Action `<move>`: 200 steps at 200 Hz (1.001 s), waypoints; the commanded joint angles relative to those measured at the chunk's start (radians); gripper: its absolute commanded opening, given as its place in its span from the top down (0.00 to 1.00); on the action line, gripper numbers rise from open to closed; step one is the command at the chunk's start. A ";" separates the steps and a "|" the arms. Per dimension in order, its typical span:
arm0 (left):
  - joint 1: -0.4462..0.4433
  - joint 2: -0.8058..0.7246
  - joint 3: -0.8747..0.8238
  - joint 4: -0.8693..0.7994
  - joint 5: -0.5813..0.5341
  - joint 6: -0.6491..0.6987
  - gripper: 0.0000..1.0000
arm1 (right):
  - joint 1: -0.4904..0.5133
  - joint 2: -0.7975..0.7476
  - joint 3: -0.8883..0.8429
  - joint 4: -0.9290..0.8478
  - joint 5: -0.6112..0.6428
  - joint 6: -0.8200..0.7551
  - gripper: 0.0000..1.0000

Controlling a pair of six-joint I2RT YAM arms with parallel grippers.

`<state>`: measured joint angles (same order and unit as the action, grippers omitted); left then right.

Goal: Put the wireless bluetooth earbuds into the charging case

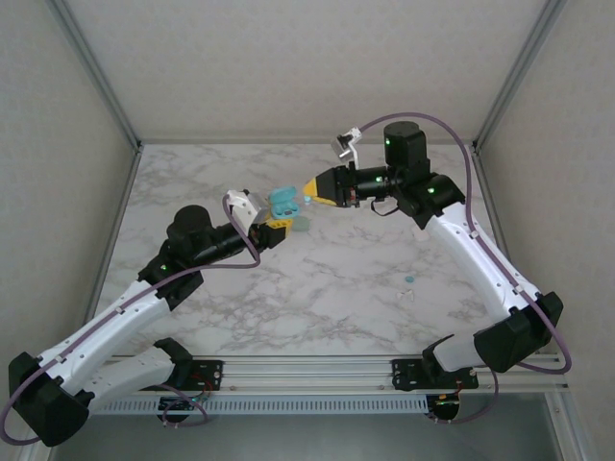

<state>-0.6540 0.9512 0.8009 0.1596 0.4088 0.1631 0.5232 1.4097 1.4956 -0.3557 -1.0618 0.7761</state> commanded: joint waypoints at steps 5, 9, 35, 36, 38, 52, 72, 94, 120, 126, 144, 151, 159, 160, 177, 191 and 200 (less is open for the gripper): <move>-0.013 -0.016 -0.008 0.049 -0.015 0.038 0.79 | -0.004 -0.005 -0.016 0.093 -0.065 0.075 0.81; -0.013 -0.015 -0.008 0.052 -0.016 0.041 0.79 | -0.003 -0.004 -0.019 0.096 -0.058 0.078 0.81; -0.018 0.001 -0.020 0.100 -0.004 0.072 0.80 | 0.010 -0.004 -0.027 0.029 0.013 0.026 0.81; -0.018 0.002 -0.020 0.101 -0.004 0.072 0.80 | 0.011 -0.004 -0.026 0.027 0.015 0.021 0.81; -0.018 0.004 -0.019 0.102 -0.004 0.072 0.80 | 0.013 -0.005 -0.027 0.023 0.019 0.017 0.81; -0.019 0.016 -0.012 0.108 -0.001 0.075 0.80 | 0.027 -0.010 -0.035 0.017 0.056 -0.005 0.81; -0.021 0.038 -0.007 0.120 0.010 0.074 0.80 | 0.053 -0.014 -0.034 0.013 0.084 -0.038 0.81; -0.022 0.055 -0.002 0.142 0.012 0.063 0.80 | 0.082 -0.004 -0.027 0.004 0.117 -0.062 0.81; -0.025 0.073 0.007 0.151 0.015 0.054 0.80 | 0.097 0.002 -0.025 -0.014 0.166 -0.083 0.81; -0.026 0.075 0.010 0.151 0.015 0.054 0.80 | 0.100 0.003 -0.026 -0.013 0.174 -0.085 0.81; -0.026 0.080 0.012 0.152 0.016 0.056 0.80 | 0.107 0.003 -0.035 -0.004 0.214 -0.080 0.82; -0.026 0.083 0.014 0.152 0.016 0.055 0.80 | 0.109 0.004 -0.040 0.008 0.219 -0.076 0.82; -0.027 0.088 0.014 0.150 0.018 0.055 0.80 | 0.112 0.006 -0.044 0.024 0.228 -0.065 0.82; -0.027 0.088 0.014 0.150 0.018 0.055 0.80 | 0.112 0.006 -0.046 0.027 0.228 -0.064 0.82; -0.027 0.093 0.015 0.156 0.018 0.053 0.80 | 0.119 0.017 -0.048 0.053 0.237 -0.043 0.82; -0.027 0.096 0.015 0.166 0.015 0.048 0.80 | 0.124 0.029 -0.047 0.059 0.250 -0.034 0.82; -0.027 0.099 0.017 0.171 0.015 0.043 0.80 | 0.127 0.033 -0.044 0.059 0.253 -0.032 0.82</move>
<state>-0.6727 1.0466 0.7944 0.2733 0.4099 0.2173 0.6346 1.4200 1.4639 -0.3325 -0.8421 0.7269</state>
